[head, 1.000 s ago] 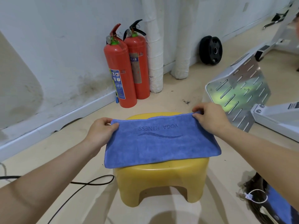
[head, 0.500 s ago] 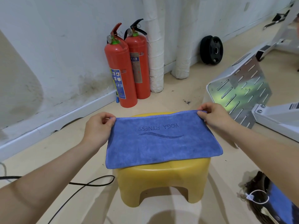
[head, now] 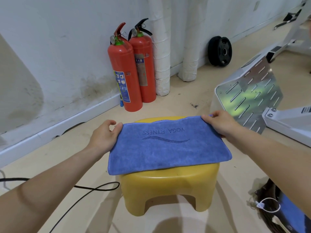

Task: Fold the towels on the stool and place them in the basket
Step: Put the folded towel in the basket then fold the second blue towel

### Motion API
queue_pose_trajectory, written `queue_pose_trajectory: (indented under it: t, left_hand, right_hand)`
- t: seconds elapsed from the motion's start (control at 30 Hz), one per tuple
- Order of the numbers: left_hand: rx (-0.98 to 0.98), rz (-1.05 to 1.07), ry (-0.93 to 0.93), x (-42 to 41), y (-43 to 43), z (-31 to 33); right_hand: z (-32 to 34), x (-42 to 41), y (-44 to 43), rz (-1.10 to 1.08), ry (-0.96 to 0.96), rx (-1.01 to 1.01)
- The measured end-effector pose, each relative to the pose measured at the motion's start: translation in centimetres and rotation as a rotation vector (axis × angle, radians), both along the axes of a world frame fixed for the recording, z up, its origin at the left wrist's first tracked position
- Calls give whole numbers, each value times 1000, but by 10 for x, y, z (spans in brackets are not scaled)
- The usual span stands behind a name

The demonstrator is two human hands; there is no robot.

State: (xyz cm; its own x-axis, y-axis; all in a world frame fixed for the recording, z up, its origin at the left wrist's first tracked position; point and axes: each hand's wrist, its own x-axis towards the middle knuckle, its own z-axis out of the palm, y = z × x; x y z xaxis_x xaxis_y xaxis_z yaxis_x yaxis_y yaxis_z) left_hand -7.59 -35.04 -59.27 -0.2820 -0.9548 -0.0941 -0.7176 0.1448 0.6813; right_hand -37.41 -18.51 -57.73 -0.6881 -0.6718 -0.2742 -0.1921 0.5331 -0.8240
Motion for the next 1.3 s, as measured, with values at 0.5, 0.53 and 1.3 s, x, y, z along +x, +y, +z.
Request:
queue_pose_trajectory:
  t: [0.5,0.53,1.3]
  left_hand:
    - [144,-261,191,-1,-18,49]
    - [6,-202,227,-15,-22,50]
    - [-952,-1070,-472,-47,146,10]
  right_hand:
    - [26,-28,23,425,-445,189]
    - [30,-25,26,471,-447,232]
    - [32,23,71,483,-382,459]
